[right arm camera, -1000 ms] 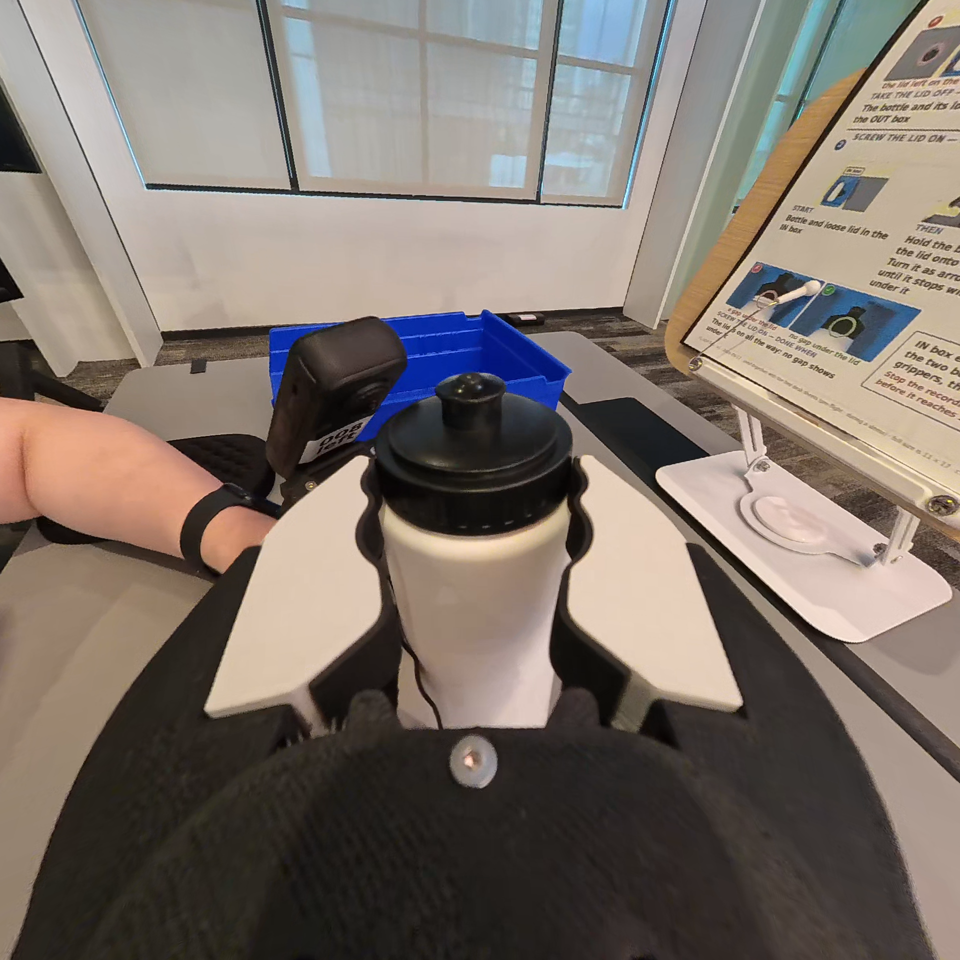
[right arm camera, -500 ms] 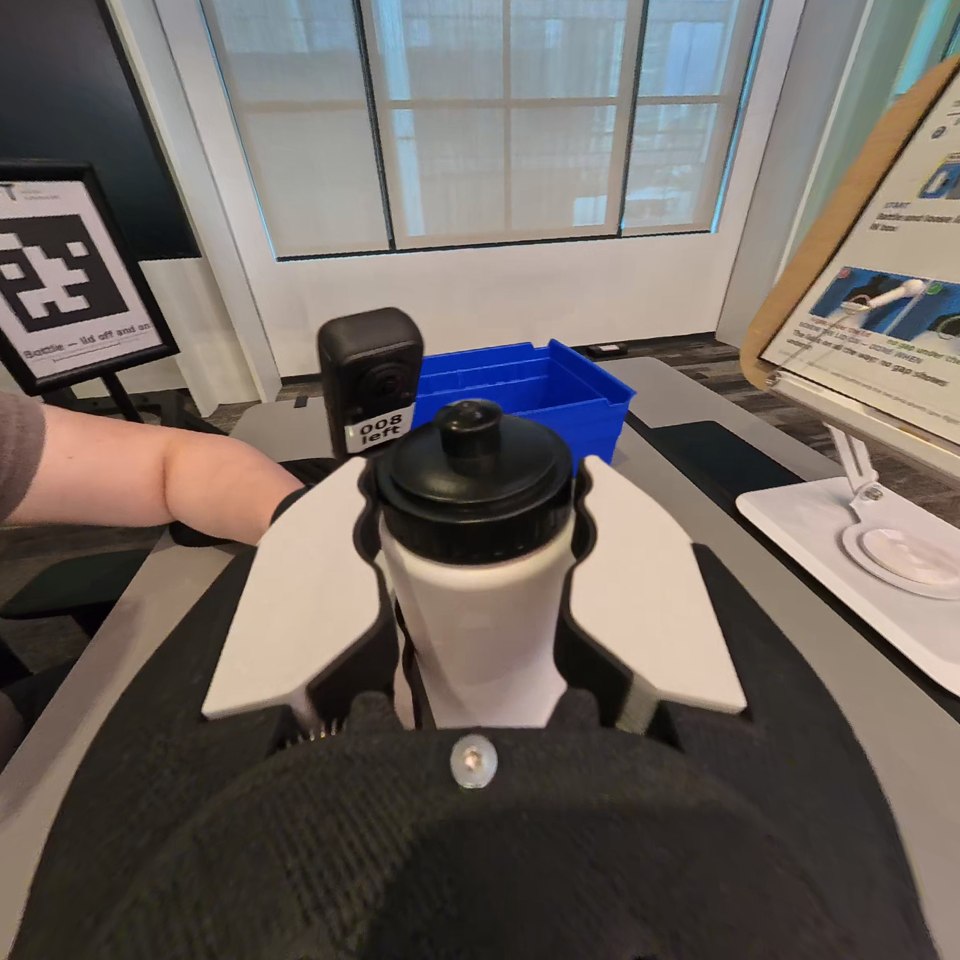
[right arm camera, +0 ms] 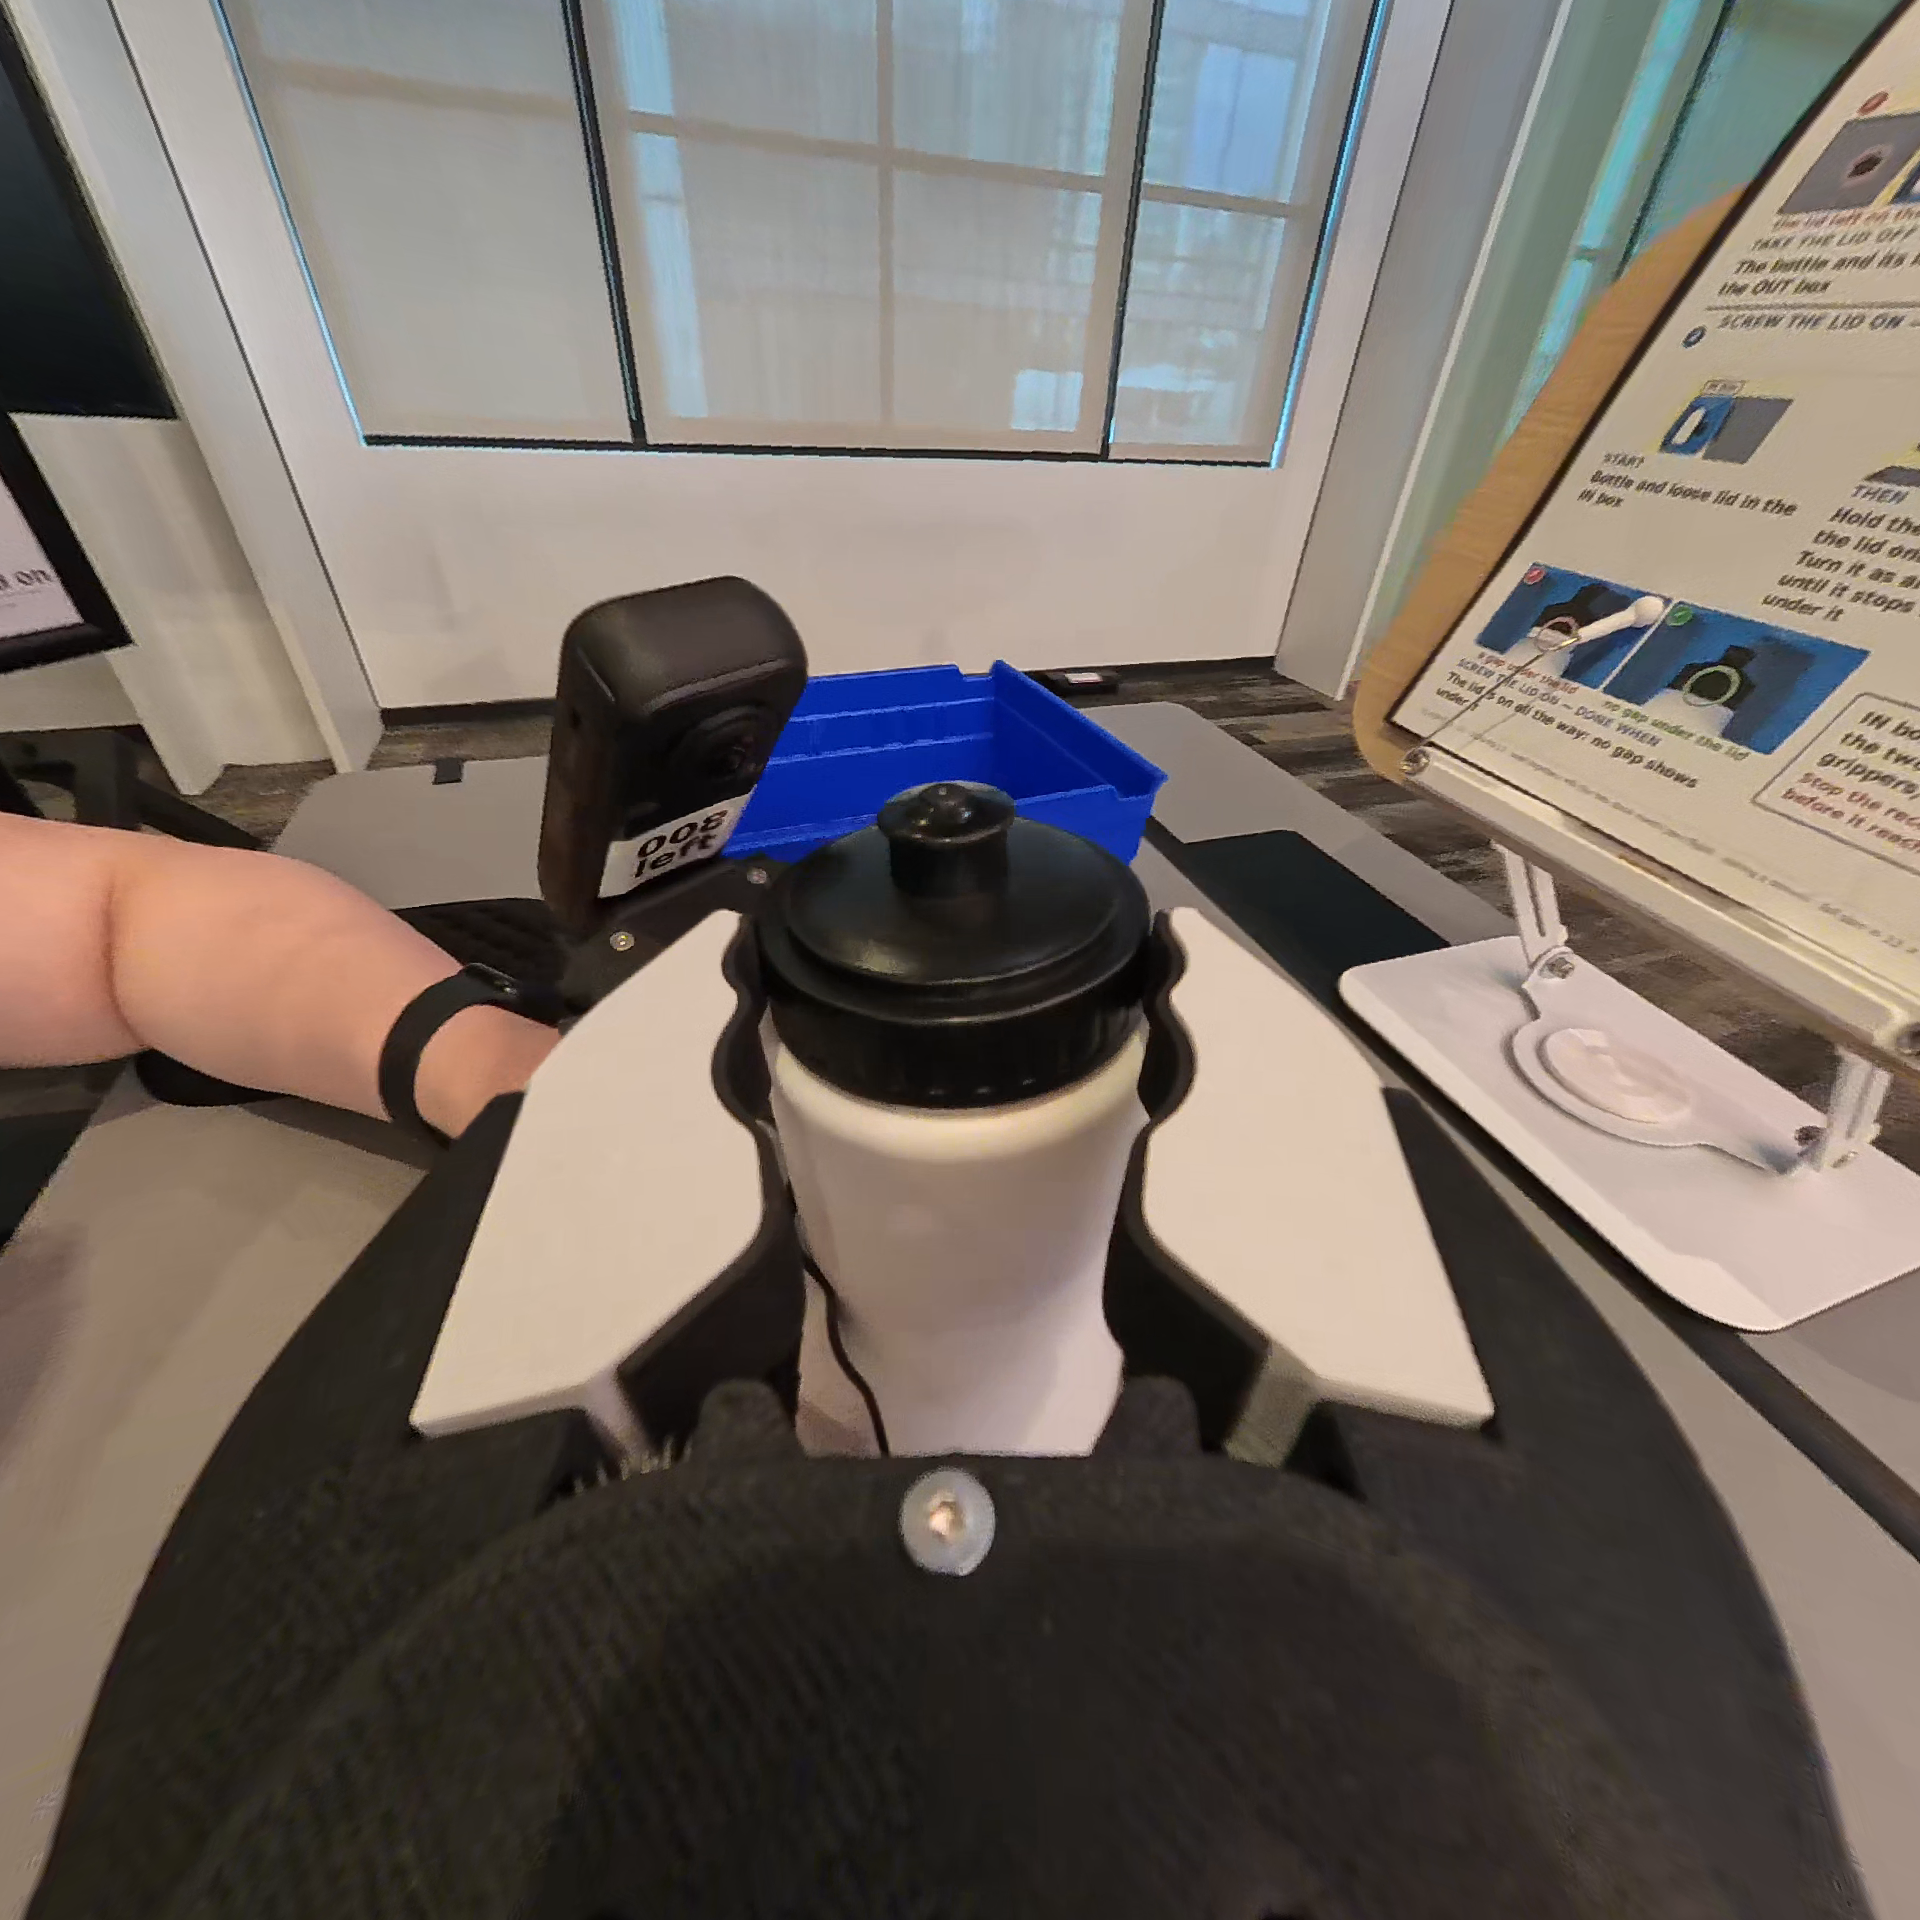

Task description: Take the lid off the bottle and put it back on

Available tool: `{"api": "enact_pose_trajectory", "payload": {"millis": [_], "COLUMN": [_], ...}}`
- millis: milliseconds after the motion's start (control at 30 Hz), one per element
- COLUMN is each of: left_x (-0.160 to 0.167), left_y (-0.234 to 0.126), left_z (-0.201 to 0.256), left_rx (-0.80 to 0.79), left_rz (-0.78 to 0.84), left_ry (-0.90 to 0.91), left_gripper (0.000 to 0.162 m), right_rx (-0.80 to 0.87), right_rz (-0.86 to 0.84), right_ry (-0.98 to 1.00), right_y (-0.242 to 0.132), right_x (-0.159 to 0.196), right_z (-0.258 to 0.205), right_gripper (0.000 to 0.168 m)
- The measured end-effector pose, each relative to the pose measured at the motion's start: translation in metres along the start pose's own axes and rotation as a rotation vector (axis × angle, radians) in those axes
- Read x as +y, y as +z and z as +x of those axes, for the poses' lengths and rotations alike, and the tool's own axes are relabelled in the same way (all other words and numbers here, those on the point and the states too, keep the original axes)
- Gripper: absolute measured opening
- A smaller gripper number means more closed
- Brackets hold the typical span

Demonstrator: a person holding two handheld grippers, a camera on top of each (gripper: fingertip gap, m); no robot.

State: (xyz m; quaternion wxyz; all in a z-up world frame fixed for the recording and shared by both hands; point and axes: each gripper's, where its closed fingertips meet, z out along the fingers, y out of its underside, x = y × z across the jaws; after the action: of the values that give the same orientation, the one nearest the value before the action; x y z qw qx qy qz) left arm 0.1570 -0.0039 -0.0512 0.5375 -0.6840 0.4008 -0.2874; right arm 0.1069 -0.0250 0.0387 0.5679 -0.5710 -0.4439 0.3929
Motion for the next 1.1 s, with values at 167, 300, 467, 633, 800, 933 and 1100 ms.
{"api": "enact_pose_trajectory", "payload": {"millis": [167, 300, 467, 633, 800, 933, 1100], "left_x": [0.000, -0.003, -0.014, -0.010, -0.010, -0.009, -0.008], "left_y": [0.000, -0.001, -0.007, -0.005, -0.004, -0.004, -0.005], "left_z": [-0.002, 0.000, -0.002, 0.000, 0.004, 0.003, -0.003], "left_rx": [-0.009, 0.022, 0.006, 0.021, 0.041, 0.033, 0.005], "left_rz": [0.000, 0.018, 0.131, 0.082, 0.078, 0.058, 0.038], "left_ry": [0.006, -0.003, 0.033, 0.055, 0.053, 0.039, 0.013], "left_gripper": [0.099, 0.100, 0.105, 0.103, 0.102, 0.102, 0.100], "right_rx": [0.060, 0.068, 0.000, -0.102, -0.081, -0.044, 0.035], "right_rz": [-0.058, -0.049, 0.047, 0.038, -0.046, -0.062, -0.061], "right_ry": [-0.090, -0.039, 0.106, 0.075, 0.059, 0.046, 0.002], "right_y": [0.004, 0.004, 0.005, -0.005, -0.001, 0.000, 0.004], "right_x": [0.000, -0.002, -0.001, -0.002, 0.006, 0.006, 0.004], "right_z": [-0.003, 0.000, 0.002, 0.001, 0.002, 0.002, 0.003], "right_gripper": [0.072, 0.072, 0.072, 0.078, 0.073, 0.073, 0.072]}}
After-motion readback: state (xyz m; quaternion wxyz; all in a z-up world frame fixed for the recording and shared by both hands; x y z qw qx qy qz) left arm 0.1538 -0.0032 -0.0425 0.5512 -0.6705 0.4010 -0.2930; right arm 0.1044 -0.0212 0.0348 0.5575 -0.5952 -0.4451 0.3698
